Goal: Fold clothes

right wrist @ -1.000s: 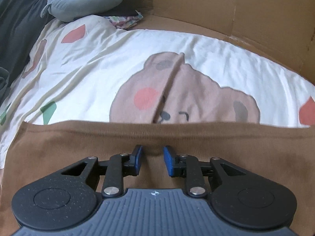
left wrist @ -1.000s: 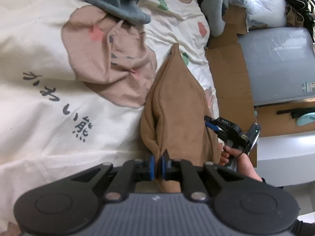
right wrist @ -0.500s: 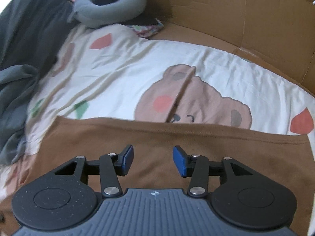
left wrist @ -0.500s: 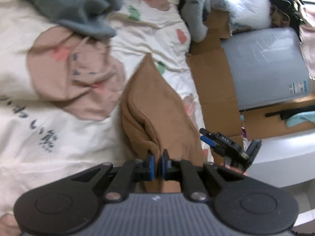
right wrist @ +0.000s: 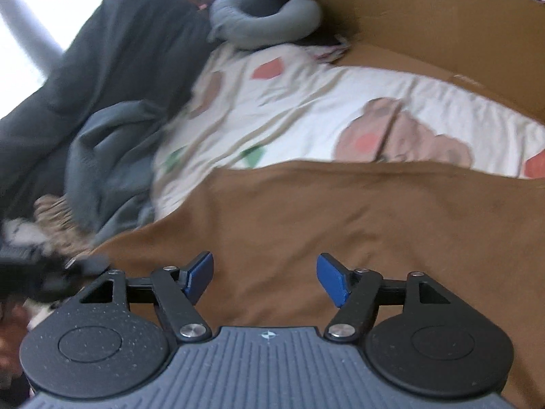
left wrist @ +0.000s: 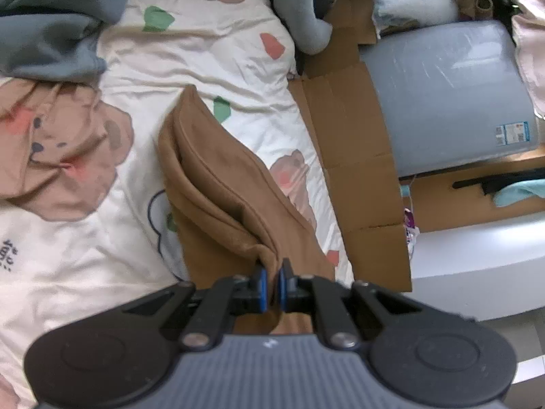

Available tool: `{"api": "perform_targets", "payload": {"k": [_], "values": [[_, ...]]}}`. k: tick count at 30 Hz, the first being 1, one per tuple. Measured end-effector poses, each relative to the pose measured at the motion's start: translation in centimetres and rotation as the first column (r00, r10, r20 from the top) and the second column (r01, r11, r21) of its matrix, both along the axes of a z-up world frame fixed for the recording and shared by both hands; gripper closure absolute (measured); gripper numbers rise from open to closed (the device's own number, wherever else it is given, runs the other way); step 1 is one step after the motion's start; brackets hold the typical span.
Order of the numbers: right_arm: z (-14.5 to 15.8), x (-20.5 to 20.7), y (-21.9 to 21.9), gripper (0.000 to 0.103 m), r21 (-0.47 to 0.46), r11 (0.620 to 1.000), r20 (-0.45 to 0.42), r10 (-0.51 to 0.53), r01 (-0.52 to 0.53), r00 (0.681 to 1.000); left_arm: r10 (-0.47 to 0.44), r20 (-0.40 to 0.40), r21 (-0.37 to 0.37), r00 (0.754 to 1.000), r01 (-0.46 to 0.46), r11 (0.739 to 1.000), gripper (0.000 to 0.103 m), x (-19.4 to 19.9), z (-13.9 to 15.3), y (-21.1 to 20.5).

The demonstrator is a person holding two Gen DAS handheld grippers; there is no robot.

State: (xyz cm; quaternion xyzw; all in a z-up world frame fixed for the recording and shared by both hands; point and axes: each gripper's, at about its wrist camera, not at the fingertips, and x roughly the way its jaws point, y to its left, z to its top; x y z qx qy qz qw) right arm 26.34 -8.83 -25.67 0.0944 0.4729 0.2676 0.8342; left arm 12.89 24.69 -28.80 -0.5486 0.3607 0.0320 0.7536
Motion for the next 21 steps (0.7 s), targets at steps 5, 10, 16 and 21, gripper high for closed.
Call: {"api": "perform_targets", "payload": {"k": [5,10,16,21], "values": [[0.3,-2.3,1.2,0.027,0.069,0.994,0.008,0.080,-0.080,0.997,-0.024,-0.043,0.025,0.999,0.025,0.999,0.096,1.9,0.7,-1.0],[0.9,-4.1,2.9,0.027,0.077,0.981,0.083,0.172,-0.178,0.982,-0.070,-0.088,0.034,0.994,0.074,0.997,0.096,3.9,1.2,-2.7],[1.2,-5.4,4.8,0.027,0.023,0.972,0.162,0.227,-0.234,0.960,-0.120,-0.113,0.045,0.986,0.125,0.991,0.096,5.3,1.7,-4.8],[1.4,-6.2,5.6,0.037,-0.061,0.972,0.245,0.234,-0.226,0.941,-0.116,-0.129,0.044,0.985,0.123,0.991,0.096,5.4,2.2,-5.8]]}}
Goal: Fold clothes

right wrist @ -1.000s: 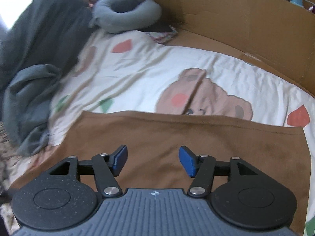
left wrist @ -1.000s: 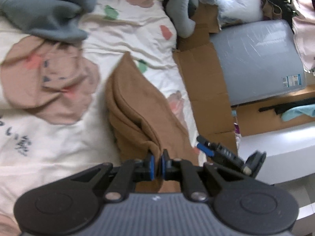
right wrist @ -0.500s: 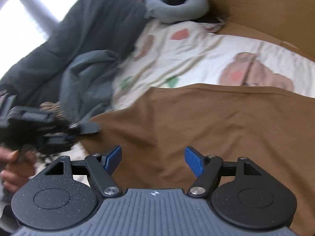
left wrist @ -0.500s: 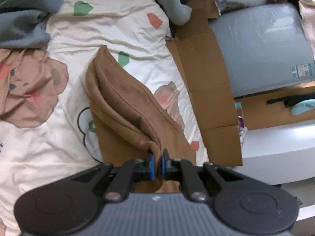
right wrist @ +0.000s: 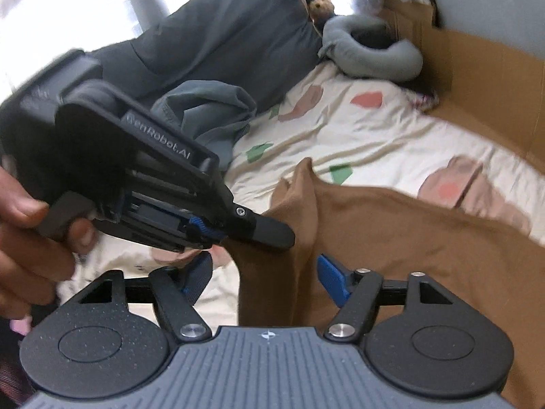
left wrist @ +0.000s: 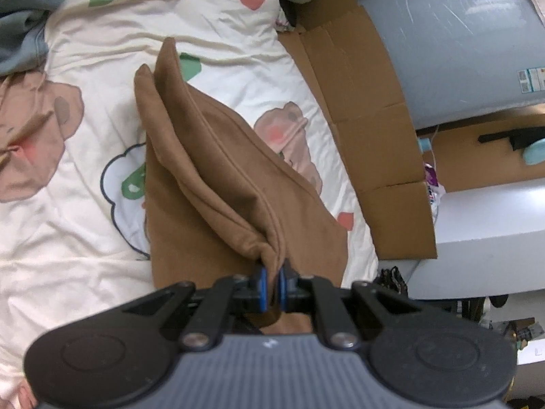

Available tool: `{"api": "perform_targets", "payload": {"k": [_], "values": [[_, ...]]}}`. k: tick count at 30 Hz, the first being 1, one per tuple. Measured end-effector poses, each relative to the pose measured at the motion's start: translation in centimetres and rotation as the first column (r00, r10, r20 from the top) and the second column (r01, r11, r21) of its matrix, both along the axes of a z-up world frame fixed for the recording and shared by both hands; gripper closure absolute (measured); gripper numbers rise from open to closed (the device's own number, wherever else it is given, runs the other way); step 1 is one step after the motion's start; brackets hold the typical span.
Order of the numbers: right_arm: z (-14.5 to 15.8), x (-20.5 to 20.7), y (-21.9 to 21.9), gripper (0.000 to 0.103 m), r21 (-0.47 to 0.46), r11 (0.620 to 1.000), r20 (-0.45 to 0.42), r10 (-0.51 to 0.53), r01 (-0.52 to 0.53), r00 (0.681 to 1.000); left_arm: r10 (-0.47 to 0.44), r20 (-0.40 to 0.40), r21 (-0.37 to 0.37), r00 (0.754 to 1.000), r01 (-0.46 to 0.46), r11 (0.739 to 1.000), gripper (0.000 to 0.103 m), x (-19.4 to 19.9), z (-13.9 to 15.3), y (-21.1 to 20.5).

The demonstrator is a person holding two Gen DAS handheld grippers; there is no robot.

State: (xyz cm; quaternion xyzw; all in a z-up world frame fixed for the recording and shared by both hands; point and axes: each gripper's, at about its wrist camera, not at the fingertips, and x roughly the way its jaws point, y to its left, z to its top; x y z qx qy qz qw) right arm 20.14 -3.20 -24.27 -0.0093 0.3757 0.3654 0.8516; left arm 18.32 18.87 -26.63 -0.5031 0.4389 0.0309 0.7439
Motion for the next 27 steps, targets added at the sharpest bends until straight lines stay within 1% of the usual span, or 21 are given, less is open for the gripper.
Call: {"api": "perform_targets", "payload": {"k": [2,4,5,6,7,9,10,11,12,13,14,15,16,17,19,22,24,27], "values": [[-0.2,0.0,0.3,0.039,-0.016,1.000,0.007,-0.007,0.007,1.000,0.001,-0.004,0.002,1.000,-0.001,1.000,0.096,0.0,0.0,-0.2],[-0.4,0.0,0.6,0.045,-0.026,1.000,0.019,-0.009,0.009,1.000,0.008,-0.009,0.002,1.000,-0.008,1.000,0.096,0.0,0.1,-0.2],[-0.5,0.0,0.9,0.049,-0.034,0.999,0.026,-0.006,0.007,1.000,0.012,-0.012,0.002,1.000,-0.012,1.000,0.096,-0.1,0.2,-0.1],[-0.6,0.0,1.1,0.055,-0.039,0.999,0.032,-0.003,0.004,0.999,0.016,-0.013,0.004,1.000,-0.016,1.000,0.096,-0.1,0.3,-0.1],[-0.7,0.1,1.3,0.059,-0.040,0.999,0.034,0.001,0.001,0.999,0.020,-0.013,0.006,1.000,-0.020,1.000,0.095,-0.1,0.4,0.0],[-1.0,0.4,1.9,0.085,-0.048,0.999,0.039,0.004,-0.002,0.999,0.027,-0.015,0.020,1.000,-0.027,0.999,0.095,-0.2,0.7,0.2],[-1.1,0.6,2.2,0.087,-0.053,0.999,0.041,0.006,-0.003,0.999,0.034,-0.012,0.021,0.999,-0.033,0.999,0.094,-0.3,0.9,0.4],[-1.2,0.7,2.4,0.094,-0.056,0.998,0.043,0.009,-0.007,0.999,0.041,-0.007,0.019,0.999,-0.041,0.999,0.089,-0.5,1.1,0.6],[-1.2,0.7,2.7,0.096,-0.056,0.998,0.046,0.016,-0.014,0.999,0.048,-0.001,0.017,0.999,-0.048,0.999,0.084,-0.6,1.3,0.9],[-1.2,0.7,2.8,0.097,-0.057,0.998,0.051,0.023,-0.020,0.998,0.057,0.010,0.016,0.998,-0.058,0.998,0.073,-0.7,1.5,1.2],[-1.2,0.6,3.0,0.097,-0.058,0.998,0.057,0.030,-0.026,0.998,0.065,0.027,0.013,0.997,-0.066,0.998,0.056,-0.8,1.7,1.6],[-1.1,0.6,3.2,0.097,-0.058,0.998,0.060,0.036,-0.032,0.998,0.073,0.046,0.010,0.996,-0.073,0.997,0.046,-0.9,1.8,2.1],[-1.1,0.5,3.3,0.097,-0.058,0.998,0.059,0.042,-0.039,0.997,0.075,0.063,0.005,0.995,-0.075,0.997,0.029,-0.9,1.6,2.5],[-1.1,0.5,3.5,0.097,-0.059,0.997,0.054,0.050,-0.047,0.997,0.075,0.080,0.001,0.994,-0.076,0.997,0.024,-0.9,1.3,3.0],[-1.1,0.5,3.7,0.098,-0.061,0.996,0.050,0.061,-0.057,0.997,0.093,0.067,-0.004,0.993,-0.093,0.996,0.024,-0.9,0.0,3.9],[-1.1,0.4,3.9,0.098,-0.066,0.995,0.046,0.074,-0.071,0.996,0.098,0.049,-0.035,0.994,-0.096,0.995,0.024,-0.8,-2.5,5.5],[-1.1,0.3,4.1,0.098,-0.070,0.994,0.044,0.082,-0.079,0.996,0.096,0.037,-0.032,0.995,-0.095,0.995,0.024,-0.7,-3.9,6.4],[-1.1,0.2,4.4,0.098,-0.079,0.993,0.048,0.090,-0.086,0.995,0.095,0.046,-0.021,0.994,-0.094,0.995,0.024,-0.5,-5.6,7.5]]}}
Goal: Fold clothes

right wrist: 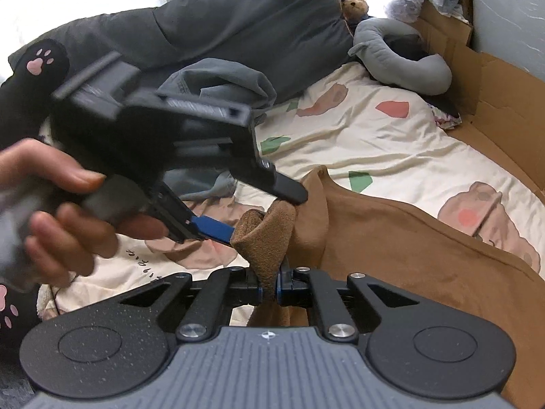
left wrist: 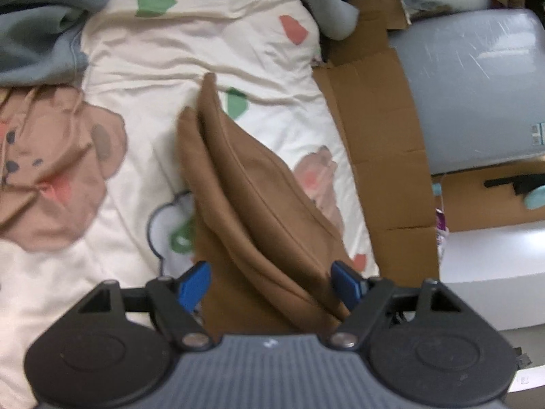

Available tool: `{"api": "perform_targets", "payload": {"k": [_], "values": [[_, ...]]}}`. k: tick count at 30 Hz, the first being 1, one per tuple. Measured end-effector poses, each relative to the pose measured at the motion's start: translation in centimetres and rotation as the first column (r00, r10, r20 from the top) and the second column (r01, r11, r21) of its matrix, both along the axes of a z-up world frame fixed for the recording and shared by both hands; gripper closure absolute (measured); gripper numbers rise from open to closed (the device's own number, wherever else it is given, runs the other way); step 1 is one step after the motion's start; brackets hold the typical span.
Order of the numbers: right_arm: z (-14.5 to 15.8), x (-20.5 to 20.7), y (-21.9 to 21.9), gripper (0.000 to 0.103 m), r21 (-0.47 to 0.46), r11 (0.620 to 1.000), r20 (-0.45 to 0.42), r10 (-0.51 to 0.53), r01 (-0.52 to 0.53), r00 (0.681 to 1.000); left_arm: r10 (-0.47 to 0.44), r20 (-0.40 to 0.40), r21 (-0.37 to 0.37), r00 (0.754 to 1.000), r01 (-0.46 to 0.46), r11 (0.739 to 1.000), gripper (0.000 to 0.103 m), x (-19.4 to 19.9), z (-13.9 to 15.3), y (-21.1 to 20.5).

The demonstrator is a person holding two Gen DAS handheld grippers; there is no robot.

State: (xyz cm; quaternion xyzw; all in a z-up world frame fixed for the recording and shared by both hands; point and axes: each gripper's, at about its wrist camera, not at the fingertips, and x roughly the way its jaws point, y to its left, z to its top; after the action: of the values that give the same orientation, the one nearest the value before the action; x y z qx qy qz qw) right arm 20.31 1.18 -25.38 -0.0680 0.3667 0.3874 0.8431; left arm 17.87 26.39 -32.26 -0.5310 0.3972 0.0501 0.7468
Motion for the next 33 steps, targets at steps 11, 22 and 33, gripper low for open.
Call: {"api": "perform_targets", "payload": {"k": [11,22,33], "values": [[-0.2,0.1,0.2,0.098,-0.003,1.000,-0.013,0.002,-0.002,1.000,-0.031,0.020,0.039,0.999,0.030,0.999,0.032,3.3,-4.7,3.0],[-0.5,0.1,-0.1,0.098,0.008,1.000,-0.029,-0.005,0.005,1.000,-0.022,-0.016,0.025,1.000,0.022,0.999,0.072,5.9,-8.2,6.0],[-0.5,0.0,-0.5,0.098,0.020,1.000,-0.034,-0.017,0.017,0.999,0.007,-0.017,0.043,1.000,-0.006,0.999,0.092,6.3,-7.4,6.8]]}}
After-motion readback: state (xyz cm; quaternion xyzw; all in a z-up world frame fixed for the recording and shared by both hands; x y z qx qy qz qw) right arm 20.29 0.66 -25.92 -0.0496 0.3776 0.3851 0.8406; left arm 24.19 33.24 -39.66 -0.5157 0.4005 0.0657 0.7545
